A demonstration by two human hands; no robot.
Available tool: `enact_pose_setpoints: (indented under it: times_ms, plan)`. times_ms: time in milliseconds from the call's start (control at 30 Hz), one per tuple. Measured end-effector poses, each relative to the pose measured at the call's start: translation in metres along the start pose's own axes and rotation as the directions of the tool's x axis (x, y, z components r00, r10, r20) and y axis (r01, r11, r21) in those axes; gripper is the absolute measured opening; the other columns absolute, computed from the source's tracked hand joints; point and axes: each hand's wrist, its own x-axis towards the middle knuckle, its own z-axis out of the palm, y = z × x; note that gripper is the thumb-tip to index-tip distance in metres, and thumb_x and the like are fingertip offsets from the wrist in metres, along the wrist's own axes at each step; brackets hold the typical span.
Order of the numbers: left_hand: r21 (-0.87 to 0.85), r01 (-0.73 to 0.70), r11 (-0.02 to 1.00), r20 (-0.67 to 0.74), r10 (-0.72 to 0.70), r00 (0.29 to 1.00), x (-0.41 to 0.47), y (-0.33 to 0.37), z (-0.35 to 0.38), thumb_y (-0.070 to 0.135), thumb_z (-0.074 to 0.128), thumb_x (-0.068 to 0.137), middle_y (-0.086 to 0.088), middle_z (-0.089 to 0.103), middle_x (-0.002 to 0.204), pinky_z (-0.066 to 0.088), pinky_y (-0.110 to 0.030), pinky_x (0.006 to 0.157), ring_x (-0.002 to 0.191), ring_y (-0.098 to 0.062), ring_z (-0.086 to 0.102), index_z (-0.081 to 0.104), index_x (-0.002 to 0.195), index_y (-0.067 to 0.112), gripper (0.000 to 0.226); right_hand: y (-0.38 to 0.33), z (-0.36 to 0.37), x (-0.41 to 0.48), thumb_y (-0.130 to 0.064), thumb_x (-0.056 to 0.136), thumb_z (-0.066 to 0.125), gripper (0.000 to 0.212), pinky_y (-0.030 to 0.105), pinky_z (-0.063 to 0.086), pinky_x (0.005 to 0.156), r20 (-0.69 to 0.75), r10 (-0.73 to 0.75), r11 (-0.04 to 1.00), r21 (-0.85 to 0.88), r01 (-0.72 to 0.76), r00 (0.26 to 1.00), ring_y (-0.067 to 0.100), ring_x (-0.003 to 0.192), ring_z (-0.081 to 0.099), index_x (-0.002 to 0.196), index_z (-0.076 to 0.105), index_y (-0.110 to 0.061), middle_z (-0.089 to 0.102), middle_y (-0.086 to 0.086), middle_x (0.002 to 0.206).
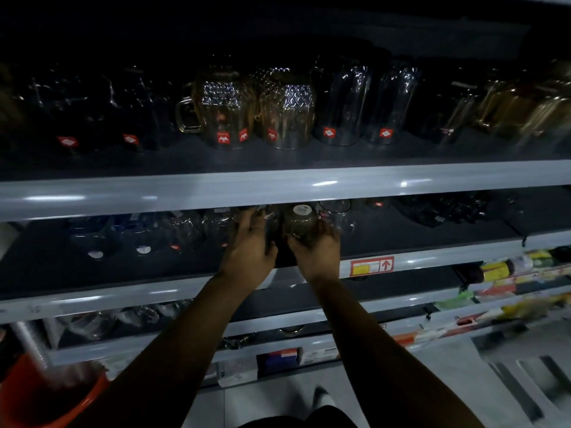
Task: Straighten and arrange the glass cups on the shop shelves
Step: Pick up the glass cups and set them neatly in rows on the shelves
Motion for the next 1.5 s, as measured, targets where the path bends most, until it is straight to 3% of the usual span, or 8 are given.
enact_pose_setpoints:
  times_ms: [100, 267, 433, 900, 1133, 1233, 1333, 1500]
  plan:
    - [0.051, -0.01, 0.999, 0.02, 0.009, 1.0, -0.001, -0.002, -0.002, 0.02, 0.066, 0.09, -0.005, 0.02, 0.161, 0.036, -0.048, 0.118, 0.146, -0.033, 0.028, 0.031, 0.155, 0.011, 0.074, 0.001, 0.003, -0.003, -0.062, 0.071, 0.073, 0.088, 0.04, 0.048, 0.108, 0.024, 0.023, 0.999, -0.032, -0.022, 0.999, 0.022, 0.127, 0.057, 0.143, 0.047, -0.018, 0.059, 0.006, 0.139]
    - [0.021, -0.026, 0.999, 0.053, 0.025, 0.998, -0.002, -0.009, 0.0, 0.02, 0.068, 0.088, -0.005, 0.018, 0.161, 0.037, -0.051, 0.116, 0.147, -0.033, 0.028, 0.03, 0.155, 0.011, 0.078, 0.016, 0.006, 0.003, -0.081, 0.065, 0.053, 0.105, 0.045, 0.042, 0.113, 0.041, 0.038, 0.985, -0.169, -0.031, 0.998, 0.025, 0.135, 0.047, 0.149, 0.037, -0.021, 0.05, 0.006, 0.147]
    - [0.02, -0.014, 1.0, 0.053, 0.013, 0.998, -0.001, -0.01, 0.003, 0.024, 0.069, 0.086, -0.002, 0.016, 0.161, 0.041, -0.053, 0.112, 0.146, -0.033, 0.031, 0.026, 0.156, 0.014, 0.082, 0.017, -0.007, -0.007, -0.038, 0.085, 0.078, 0.083, 0.027, 0.03, 0.113, 0.053, 0.003, 0.996, -0.091, 0.002, 0.999, 0.023, 0.139, 0.041, 0.152, 0.035, -0.015, 0.039, 0.009, 0.153]
    - [0.011, -0.039, 0.999, 0.007, 0.039, 0.999, -0.006, -0.006, 0.003, 0.021, 0.068, 0.088, -0.003, 0.018, 0.163, 0.036, -0.044, 0.118, 0.144, -0.03, 0.035, 0.03, 0.156, 0.012, 0.078, 0.001, -0.009, -0.003, -0.029, 0.092, 0.073, 0.066, 0.015, 0.029, 0.099, 0.031, -0.036, 0.997, -0.067, 0.038, 0.999, 0.024, 0.131, 0.05, 0.147, 0.043, -0.009, 0.051, 0.012, 0.146]
    - [-0.061, -0.105, 0.993, -0.039, 0.103, 0.994, -0.01, 0.011, -0.001, 0.02, 0.065, 0.093, -0.002, 0.037, 0.152, 0.033, -0.023, 0.11, 0.132, -0.02, 0.045, 0.052, 0.141, 0.012, 0.051, 0.0, -0.049, -0.001, -0.029, 0.09, 0.072, 0.043, 0.033, 0.055, 0.084, -0.257, -0.27, 0.951, -0.222, 0.216, 0.928, 0.029, 0.111, 0.061, 0.127, 0.058, -0.01, 0.05, 0.009, 0.137]
    - [-0.13, -0.133, 0.983, -0.018, 0.132, 0.991, -0.008, 0.023, 0.003, 0.022, 0.063, 0.093, -0.001, 0.048, 0.139, 0.048, -0.035, 0.103, 0.12, -0.021, 0.054, 0.057, 0.133, 0.017, 0.041, 0.003, -0.06, 0.022, -0.032, 0.092, 0.07, 0.05, 0.037, 0.055, 0.087, -0.143, -0.284, 0.93, -0.283, 0.236, 0.948, 0.027, 0.117, 0.059, 0.136, 0.052, -0.018, 0.05, 0.006, 0.141]
    - [-0.197, -0.091, 0.976, 0.043, 0.102, 0.994, -0.008, 0.033, 0.009, 0.023, 0.064, 0.094, -0.002, 0.055, 0.133, 0.049, -0.031, 0.095, 0.116, -0.018, 0.056, 0.057, 0.131, 0.02, 0.038, 0.004, -0.063, 0.044, -0.042, 0.096, 0.061, 0.034, 0.039, 0.057, 0.084, 0.054, -0.113, 0.881, -0.456, 0.125, 0.992, 0.031, 0.104, 0.067, 0.121, 0.063, -0.019, 0.067, 0.009, 0.117]
    - [-0.298, -0.058, 0.953, 0.123, 0.098, 0.988, -0.013, 0.031, 0.029, 0.019, 0.066, 0.092, -0.001, 0.065, 0.118, 0.053, -0.037, 0.096, 0.108, -0.016, 0.062, 0.061, 0.124, 0.018, 0.032, 0.015, -0.069, 0.055, -0.042, 0.095, 0.063, 0.026, 0.029, 0.048, 0.073, 0.059, -0.056, 0.836, -0.542, 0.079, 0.997, 0.031, 0.095, 0.071, 0.107, 0.072, -0.02, 0.074, 0.009, 0.102]
